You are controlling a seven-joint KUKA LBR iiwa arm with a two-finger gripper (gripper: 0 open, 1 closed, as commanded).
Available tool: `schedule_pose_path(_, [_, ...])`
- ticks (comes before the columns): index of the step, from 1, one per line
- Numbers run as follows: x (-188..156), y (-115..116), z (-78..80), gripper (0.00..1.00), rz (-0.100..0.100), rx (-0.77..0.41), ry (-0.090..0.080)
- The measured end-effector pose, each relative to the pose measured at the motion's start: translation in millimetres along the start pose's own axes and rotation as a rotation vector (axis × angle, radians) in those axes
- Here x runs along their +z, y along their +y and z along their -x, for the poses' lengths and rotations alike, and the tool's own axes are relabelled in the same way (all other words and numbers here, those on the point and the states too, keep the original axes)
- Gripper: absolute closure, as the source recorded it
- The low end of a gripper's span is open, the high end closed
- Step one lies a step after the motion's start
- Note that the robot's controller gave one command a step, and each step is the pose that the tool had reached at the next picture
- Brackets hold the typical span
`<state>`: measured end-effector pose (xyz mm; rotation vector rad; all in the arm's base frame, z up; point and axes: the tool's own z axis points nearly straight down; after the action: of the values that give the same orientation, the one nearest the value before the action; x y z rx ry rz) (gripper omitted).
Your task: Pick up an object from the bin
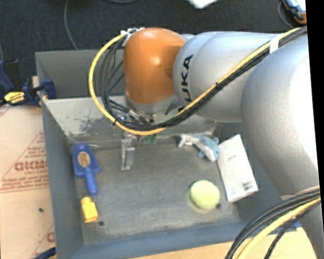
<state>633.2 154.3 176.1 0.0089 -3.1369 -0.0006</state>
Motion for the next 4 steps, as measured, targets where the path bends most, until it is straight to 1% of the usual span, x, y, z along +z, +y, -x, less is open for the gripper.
schedule_pose_path(1, [-5.5,-1.1,1.8,0.00,0.001,0.005,-0.008])
schedule_pose_path(2, [107.0,43.2,-15.9,0.00,0.001,-0.468,0.000])
schedule_pose_path(3, [39.0,41.3,-2.9,0.00,0.000,-0.551,-0.013])
schedule_pose_path(4, [75.9,50.7,-32.9,0.00,0.002,-0.998,-0.002])
